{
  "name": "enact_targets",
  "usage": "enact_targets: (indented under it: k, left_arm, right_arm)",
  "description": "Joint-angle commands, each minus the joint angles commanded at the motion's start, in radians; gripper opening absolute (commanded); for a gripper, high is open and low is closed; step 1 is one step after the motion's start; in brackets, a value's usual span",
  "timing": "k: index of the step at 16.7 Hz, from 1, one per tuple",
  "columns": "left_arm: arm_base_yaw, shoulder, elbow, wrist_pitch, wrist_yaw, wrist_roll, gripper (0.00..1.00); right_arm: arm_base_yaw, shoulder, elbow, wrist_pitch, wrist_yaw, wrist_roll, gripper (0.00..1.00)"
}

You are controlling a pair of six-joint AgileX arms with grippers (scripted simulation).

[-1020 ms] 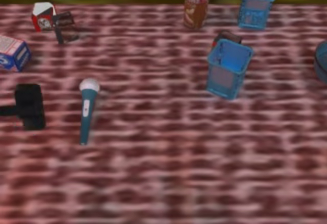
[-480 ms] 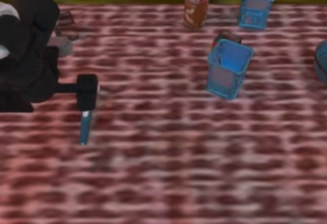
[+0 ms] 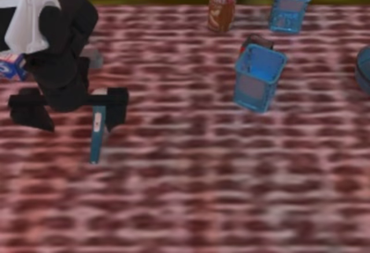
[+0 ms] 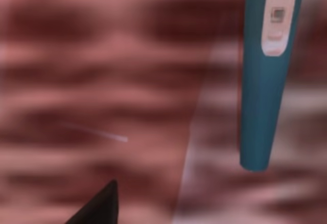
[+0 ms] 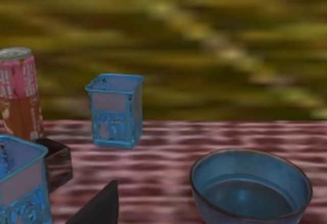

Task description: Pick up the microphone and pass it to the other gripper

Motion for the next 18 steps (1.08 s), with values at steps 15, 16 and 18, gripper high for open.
enact_targets:
  k: [15, 16, 18]
  left_arm:
    - [0.008, 0.221, -0.122, 0.344, 0.003, 0.011, 1.00]
    - [0.008, 0.222, -0.123, 0.345, 0.003, 0.011, 1.00]
    - [0.008, 0.222, -0.123, 0.345, 0.003, 0.011, 1.00]
  right_arm:
    - [0.000, 0.000, 0.000, 0.000, 0.000, 0.000, 1.00]
    - [0.000, 0.000, 0.000, 0.000, 0.000, 0.000, 1.00]
    - [0.000, 0.000, 0.000, 0.000, 0.000, 0.000, 1.00]
